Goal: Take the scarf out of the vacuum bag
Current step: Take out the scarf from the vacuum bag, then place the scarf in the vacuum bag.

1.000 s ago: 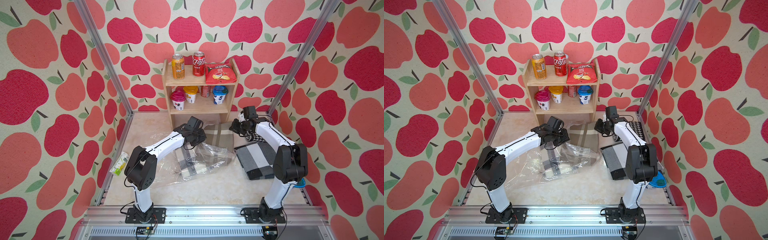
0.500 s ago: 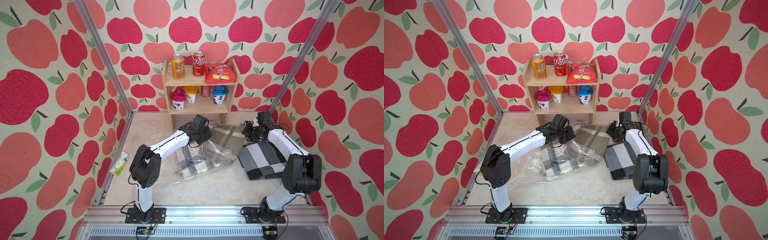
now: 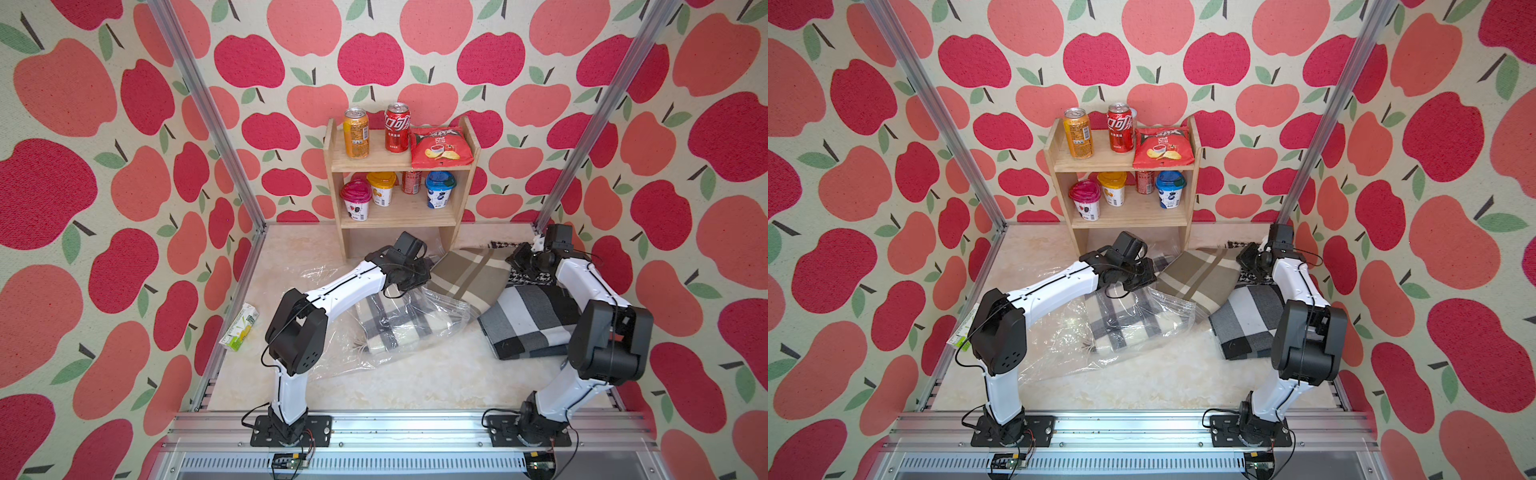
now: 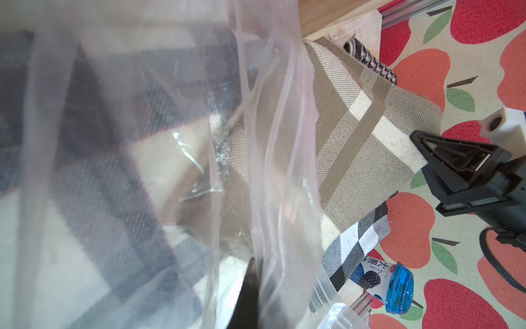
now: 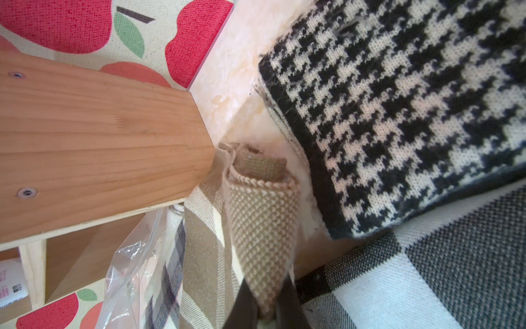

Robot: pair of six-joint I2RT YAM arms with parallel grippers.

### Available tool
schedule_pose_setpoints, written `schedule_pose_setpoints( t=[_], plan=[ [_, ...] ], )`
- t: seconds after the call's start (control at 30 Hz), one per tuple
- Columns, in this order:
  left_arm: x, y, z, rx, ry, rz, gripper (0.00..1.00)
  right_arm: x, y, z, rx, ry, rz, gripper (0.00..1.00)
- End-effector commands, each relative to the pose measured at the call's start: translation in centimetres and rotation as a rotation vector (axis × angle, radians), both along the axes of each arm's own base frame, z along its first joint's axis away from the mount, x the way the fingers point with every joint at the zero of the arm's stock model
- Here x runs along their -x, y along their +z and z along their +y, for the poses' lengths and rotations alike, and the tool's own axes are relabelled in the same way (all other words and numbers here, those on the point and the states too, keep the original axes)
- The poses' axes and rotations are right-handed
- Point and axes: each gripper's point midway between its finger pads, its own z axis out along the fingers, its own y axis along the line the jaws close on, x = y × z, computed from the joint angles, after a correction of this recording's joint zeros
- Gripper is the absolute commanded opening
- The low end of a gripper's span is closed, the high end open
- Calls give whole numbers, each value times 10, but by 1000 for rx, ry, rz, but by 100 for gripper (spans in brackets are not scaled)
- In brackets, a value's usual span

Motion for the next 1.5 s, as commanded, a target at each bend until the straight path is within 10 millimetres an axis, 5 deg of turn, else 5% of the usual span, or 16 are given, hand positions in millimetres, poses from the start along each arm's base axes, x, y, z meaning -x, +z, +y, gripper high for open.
schedule_pose_setpoints(
  t=[0.0,0.23,0.47,0.9,1.2,1.33,1.47],
  plan=[
    [7,-6,-2,-30,-41,19,0,-29,25,-18,12,-42,-87,0],
    [10,-7,-2,-36,-50,21,0,-55,29,-31,-25,-97,-98,0],
    [13,-13,-4,-40,-57,35,0,-75,34,-49,-283,-267,-243,0],
    [17,-19,-12,-44,-77,46,0,-112,79,-63,-396,-283,-419,0],
    [17,-24,-12,-51,-80,55,0,-103,126,-36,-506,-140,-562,0],
    [17,-27,-14,-48,-84,61,0,-94,139,-56,-451,-198,-659,0],
    [18,-27,-14,-50,-85,62,0,-89,127,-84,-439,-280,-683,0]
  ],
)
